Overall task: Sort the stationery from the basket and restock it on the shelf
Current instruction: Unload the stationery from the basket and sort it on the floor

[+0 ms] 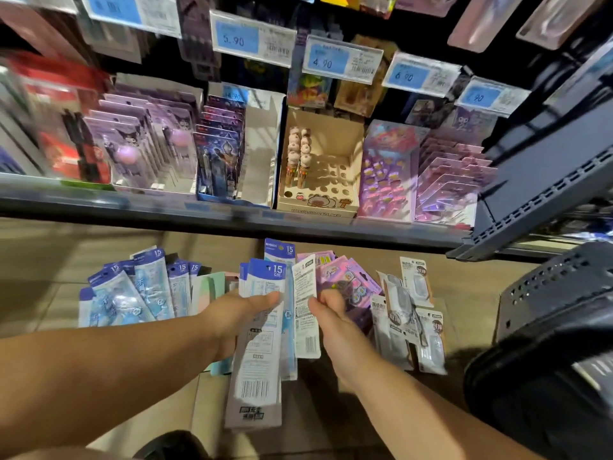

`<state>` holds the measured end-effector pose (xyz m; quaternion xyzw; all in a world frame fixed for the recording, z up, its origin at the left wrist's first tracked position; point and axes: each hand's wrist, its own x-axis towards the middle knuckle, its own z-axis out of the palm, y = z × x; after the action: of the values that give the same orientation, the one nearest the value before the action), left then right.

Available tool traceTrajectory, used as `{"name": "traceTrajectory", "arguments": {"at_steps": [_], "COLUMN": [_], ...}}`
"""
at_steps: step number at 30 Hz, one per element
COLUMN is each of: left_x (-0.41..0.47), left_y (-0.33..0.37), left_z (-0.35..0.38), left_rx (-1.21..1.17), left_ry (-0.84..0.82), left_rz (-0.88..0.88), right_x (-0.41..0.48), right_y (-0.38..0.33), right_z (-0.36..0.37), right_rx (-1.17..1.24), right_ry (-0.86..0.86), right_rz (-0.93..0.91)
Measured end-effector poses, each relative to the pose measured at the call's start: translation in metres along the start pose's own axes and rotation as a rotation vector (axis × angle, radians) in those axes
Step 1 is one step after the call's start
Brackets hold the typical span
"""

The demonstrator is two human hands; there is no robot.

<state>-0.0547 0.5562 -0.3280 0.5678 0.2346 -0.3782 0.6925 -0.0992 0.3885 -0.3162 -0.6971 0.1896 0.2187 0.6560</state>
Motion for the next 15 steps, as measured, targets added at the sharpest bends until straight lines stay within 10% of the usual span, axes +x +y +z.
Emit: {"name": "traceTrajectory", "arguments": {"at_steps": [15], "left_x": [-0.0052], "left_y": [0.0031], "left_z": [0.0093], "left_rx": [-0.076], "left_ry": [-0.106], "left_rz": [0.040], "right_x": [0.0070], "right_y": [0.0095], "right_z": [-0.0035], "right_rx": [0.041], "right_ry": [0.118], "right_rz": [0.042]}}
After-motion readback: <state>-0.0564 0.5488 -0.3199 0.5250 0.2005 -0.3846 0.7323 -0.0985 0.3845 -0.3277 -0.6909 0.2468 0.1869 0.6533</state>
